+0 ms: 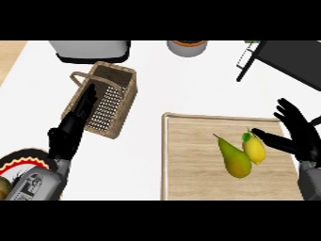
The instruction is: Pick the pear from the tray and place it in the tiered shelf
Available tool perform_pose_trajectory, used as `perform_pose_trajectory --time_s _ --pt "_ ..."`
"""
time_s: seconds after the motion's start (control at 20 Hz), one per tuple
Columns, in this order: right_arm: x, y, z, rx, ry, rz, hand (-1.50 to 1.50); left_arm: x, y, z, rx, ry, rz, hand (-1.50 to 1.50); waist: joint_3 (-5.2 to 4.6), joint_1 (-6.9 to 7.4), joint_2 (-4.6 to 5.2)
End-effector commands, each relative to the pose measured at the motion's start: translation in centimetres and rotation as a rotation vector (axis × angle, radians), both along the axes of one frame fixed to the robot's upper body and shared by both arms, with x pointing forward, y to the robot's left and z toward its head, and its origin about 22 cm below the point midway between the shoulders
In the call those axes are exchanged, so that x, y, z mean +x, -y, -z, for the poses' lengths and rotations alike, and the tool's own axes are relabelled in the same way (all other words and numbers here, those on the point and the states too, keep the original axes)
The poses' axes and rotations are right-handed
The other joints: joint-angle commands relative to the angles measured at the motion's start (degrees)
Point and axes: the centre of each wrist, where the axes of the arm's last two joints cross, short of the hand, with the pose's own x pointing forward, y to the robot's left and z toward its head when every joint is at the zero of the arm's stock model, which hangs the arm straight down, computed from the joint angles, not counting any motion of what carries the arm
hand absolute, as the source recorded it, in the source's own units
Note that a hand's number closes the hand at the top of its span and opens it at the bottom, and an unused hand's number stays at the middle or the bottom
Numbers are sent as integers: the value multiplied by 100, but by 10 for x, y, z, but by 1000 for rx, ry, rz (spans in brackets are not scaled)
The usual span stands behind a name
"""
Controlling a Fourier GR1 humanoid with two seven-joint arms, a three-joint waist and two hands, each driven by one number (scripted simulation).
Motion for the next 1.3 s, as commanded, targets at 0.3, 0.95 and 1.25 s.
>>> perform_pose_trajectory --time_s 0.3,0.95,1.25 --pt "26 9 -56 -77 -130 -408 -150 3 -7 0 20 -20 -5 0 -10 -14 -22" --pt "55 -39 -168 -496 -425 -786 -150 5 4 -2 18 -12 0 0 -15 -14 -42" --pt "52 -66 -200 -643 -515 -838 -150 -5 -5 5 6 -21 7 0 -11 -31 -40"
